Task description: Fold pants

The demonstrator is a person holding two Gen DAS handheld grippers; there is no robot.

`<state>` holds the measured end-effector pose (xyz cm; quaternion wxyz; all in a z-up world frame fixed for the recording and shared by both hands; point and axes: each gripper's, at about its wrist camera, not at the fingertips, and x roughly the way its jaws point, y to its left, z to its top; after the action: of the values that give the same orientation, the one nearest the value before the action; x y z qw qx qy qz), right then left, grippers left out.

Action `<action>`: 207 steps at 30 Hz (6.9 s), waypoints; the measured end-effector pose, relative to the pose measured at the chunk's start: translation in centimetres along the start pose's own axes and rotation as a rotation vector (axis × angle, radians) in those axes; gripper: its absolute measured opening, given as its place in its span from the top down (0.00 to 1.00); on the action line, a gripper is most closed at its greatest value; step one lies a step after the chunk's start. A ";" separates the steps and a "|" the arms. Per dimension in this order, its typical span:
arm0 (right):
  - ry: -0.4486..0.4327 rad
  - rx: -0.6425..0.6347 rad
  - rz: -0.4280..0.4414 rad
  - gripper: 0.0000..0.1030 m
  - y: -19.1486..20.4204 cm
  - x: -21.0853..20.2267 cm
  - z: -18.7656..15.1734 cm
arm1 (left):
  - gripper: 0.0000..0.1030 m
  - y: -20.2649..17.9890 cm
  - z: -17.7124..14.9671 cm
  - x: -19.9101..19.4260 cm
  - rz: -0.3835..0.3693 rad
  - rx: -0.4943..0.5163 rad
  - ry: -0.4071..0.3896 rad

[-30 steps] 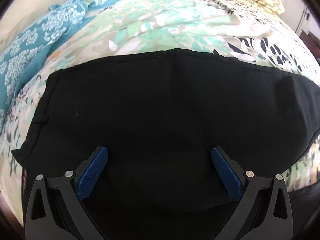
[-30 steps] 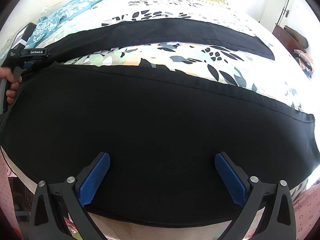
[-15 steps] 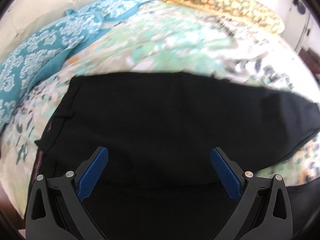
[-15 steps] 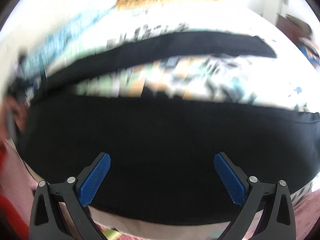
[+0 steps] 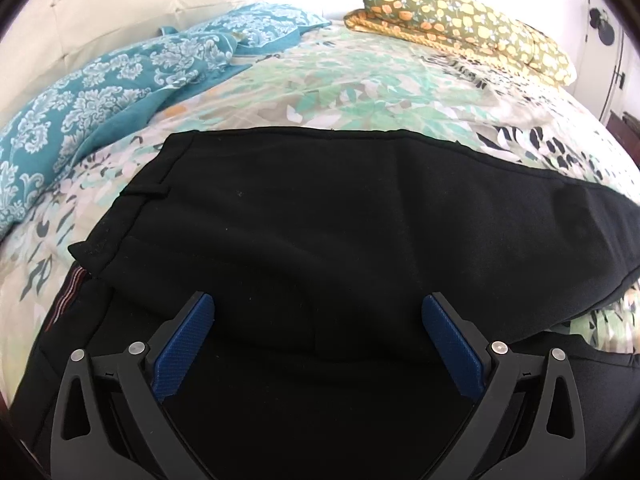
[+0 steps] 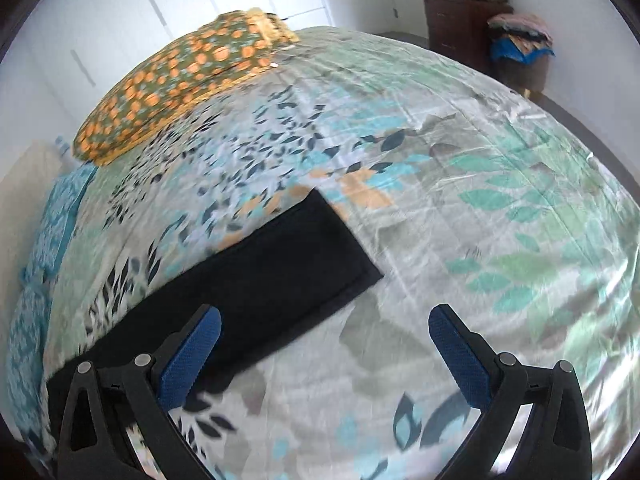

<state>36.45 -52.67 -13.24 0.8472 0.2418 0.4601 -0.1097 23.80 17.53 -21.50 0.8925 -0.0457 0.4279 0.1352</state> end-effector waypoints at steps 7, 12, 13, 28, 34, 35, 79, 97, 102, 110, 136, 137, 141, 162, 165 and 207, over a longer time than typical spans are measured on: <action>0.070 -0.132 -0.055 0.00 2.9 7.3 6.2 | 0.01 -0.1 -0.3 0.3 0.013 -0.001 -0.019; 0.135 -0.245 -0.090 0.01 5.0 11.6 6.3 | 0.01 0.0 -0.3 0.4 0.012 -0.004 -0.022; 0.131 -0.255 -0.085 0.01 5.2 12.0 6.3 | 0.01 0.0 -0.3 0.4 0.014 -0.003 -0.022; 0.087 -0.298 -0.012 0.89 4.9 10.2 4.9 | 0.01 -0.1 -0.2 0.6 0.021 -0.001 -0.023; -0.039 -0.482 0.172 0.91 9.5 -0.7 -1.1 | 0.01 0.0 -0.2 0.6 0.023 0.000 -0.022; -0.051 -0.516 0.212 0.93 10.4 -3.0 -3.0 | 0.01 0.0 -0.2 0.5 0.022 0.000 -0.023; 0.241 -0.082 0.460 0.23 11.1 -9.3 -33.3 | 0.01 -1.0 -4.0 -5.0 -0.033 0.046 0.110; 0.292 0.379 0.524 0.20 5.2 -7.7 -31.6 | 0.00 -1.4 -4.6 -3.6 -0.011 0.039 0.135; 0.190 0.369 0.350 0.20 3.5 -7.2 -30.6 | 0.00 -1.3 -4.7 -3.6 -0.015 0.037 0.135; 0.085 0.476 0.256 0.20 1.7 -7.6 -28.9 | 0.00 -1.5 -4.7 -3.4 -0.004 0.041 0.126; -0.130 0.207 0.312 0.88 0.4 -19.0 -21.5 | 0.01 -2.2 -3.1 -3.9 -0.024 0.070 0.217; -0.151 0.170 0.329 0.88 0.9 -20.4 -20.9 | 0.01 -2.6 -2.4 -4.3 -0.049 0.082 0.211; -0.193 0.097 0.404 0.88 1.7 -24.7 -19.7 | 0.01 -4.1 2.7 -6.2 -0.215 0.015 0.159; -0.177 -0.079 0.689 0.89 1.2 -33.0 -21.4 | 0.17 -6.7 11.2 4.2 -0.438 -0.418 0.389; -0.164 -0.046 0.689 0.89 -0.8 -33.0 -21.4 | 0.92 -6.2 10.8 5.0 -0.486 -0.416 0.432; 0.367 -0.128 0.141 0.78 -9.8 -10.3 -17.2 | 0.95 1.3 -7.1 -10.4 -0.397 -0.341 0.384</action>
<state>14.26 -52.66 -15.59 0.7685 0.2352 0.5946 0.0251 11.89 15.30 -17.80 0.7840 -0.3017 0.5423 0.0169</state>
